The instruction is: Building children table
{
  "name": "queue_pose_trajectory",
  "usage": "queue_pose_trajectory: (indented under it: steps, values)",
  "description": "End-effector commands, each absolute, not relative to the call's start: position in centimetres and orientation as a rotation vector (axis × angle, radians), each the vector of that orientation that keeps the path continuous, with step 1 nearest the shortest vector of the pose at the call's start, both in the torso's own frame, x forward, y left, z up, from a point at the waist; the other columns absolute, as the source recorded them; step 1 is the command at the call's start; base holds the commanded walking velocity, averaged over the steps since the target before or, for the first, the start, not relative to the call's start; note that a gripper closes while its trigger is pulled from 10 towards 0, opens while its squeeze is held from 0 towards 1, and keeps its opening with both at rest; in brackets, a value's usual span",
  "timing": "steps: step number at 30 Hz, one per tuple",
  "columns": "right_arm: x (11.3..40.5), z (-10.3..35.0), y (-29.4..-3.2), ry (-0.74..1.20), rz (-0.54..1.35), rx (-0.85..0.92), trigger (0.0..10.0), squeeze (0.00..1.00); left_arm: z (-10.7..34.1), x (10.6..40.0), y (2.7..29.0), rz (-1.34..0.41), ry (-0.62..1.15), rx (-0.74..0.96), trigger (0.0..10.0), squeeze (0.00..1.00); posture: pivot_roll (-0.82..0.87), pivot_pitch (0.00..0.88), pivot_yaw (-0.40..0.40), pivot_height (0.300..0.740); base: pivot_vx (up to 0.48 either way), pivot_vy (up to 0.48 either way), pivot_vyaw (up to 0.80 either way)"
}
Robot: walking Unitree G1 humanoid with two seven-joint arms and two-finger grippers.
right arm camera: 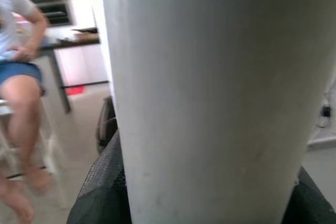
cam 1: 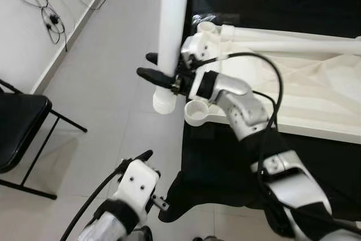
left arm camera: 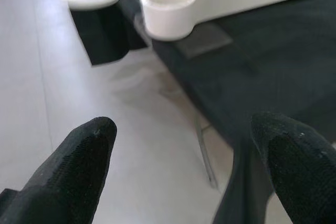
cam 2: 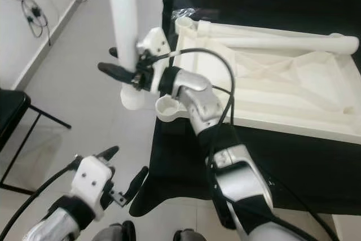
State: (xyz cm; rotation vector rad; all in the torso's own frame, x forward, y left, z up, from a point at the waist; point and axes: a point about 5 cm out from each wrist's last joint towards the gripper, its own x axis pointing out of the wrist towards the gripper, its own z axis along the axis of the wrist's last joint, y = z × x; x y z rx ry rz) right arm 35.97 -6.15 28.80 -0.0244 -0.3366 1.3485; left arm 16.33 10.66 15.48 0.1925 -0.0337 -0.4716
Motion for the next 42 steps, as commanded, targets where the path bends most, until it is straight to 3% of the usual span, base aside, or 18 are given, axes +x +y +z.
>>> queue_pose_trajectory:
  steps: [1,9,21,42]
  values:
    - [35.9,29.2,-6.4,-0.346,1.423,0.001,10.0,0.00,15.6,15.6,10.7,-0.453,-0.037,0.235,10.0,0.00,0.17,0.339,-0.086,0.740,0.000,0.000,0.00]
    - [36.5,30.8,-9.0,-0.341,1.528,-0.073,10.0,0.00,16.1,13.2,10.6,-0.432,-0.051,0.302,10.0,0.00,0.18,0.359,-0.068,0.740,0.000,0.000,0.00]
    - [36.1,33.4,-11.9,-0.452,1.597,-0.083,10.0,0.00,16.0,11.7,10.9,-0.458,-0.044,0.324,10.0,0.00,0.19,0.371,-0.021,0.740,0.000,0.000,0.00]
    - [35.6,31.7,-11.0,-0.362,1.674,-0.259,10.0,0.00,16.2,11.1,11.0,-0.500,-0.062,0.309,10.0,0.00,0.20,0.409,-0.006,0.740,0.000,0.000,0.00]
